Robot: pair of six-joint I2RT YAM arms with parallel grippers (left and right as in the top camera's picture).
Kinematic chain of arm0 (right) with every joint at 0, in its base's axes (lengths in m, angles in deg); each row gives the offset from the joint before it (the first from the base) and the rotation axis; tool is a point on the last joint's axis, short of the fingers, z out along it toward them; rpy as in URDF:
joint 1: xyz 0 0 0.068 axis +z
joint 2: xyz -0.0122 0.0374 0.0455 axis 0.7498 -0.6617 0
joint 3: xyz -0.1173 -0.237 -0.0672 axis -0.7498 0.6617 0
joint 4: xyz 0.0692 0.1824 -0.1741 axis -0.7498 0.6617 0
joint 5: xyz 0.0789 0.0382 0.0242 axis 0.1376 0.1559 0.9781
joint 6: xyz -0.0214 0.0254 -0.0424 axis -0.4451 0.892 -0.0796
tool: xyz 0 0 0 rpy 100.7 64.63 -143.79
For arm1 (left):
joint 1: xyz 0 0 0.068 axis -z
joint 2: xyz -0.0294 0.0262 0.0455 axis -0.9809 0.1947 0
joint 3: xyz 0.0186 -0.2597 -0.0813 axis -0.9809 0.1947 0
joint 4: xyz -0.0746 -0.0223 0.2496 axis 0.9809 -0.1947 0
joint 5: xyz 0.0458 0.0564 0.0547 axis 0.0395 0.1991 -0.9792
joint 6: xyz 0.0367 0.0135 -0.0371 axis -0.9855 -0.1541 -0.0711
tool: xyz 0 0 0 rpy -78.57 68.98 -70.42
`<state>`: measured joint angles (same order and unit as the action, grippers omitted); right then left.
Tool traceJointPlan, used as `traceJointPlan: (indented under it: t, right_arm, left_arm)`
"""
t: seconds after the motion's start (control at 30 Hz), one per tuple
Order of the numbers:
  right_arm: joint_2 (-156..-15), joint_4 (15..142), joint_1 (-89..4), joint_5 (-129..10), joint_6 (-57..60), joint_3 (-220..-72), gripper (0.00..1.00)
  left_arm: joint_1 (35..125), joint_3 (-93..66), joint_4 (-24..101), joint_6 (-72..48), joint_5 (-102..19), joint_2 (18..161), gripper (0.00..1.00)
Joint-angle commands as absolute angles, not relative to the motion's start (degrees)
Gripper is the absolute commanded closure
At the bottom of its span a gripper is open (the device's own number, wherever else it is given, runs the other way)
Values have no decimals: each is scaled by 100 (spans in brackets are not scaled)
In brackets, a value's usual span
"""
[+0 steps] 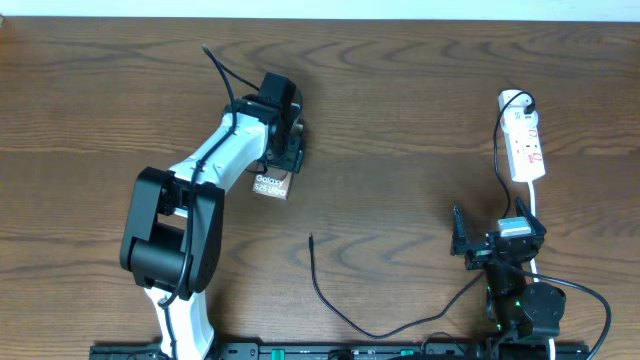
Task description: Plug charger to phone and switch on socket
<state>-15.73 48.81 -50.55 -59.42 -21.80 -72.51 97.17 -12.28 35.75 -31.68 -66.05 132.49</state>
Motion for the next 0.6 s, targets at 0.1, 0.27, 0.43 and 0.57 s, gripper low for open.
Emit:
traceJointPlan:
  t: [0.1,0.27,0.43,0.57]
  right_arm:
    - [-1549,4905,-5029,-5940,-2119,-7245,1]
    - [-1549,4905,-5031,-5940,-2119,-7245,1]
    - [-1549,4905,-5029,-5940,-2119,-7245,1]
    - [-1549,4905,-5029,-5940,-2119,-7245,1]
  left_arm:
    - [9708,-1064,3603,-3179,-6565,13163,93]
    - [9712,-1053,3603,-3181,-6520,13406,93]
    - [9712,-1053,3625,-3181,-6476,13415,93]
    - [9712,-1053,3623,-3181,-6476,13445,93]
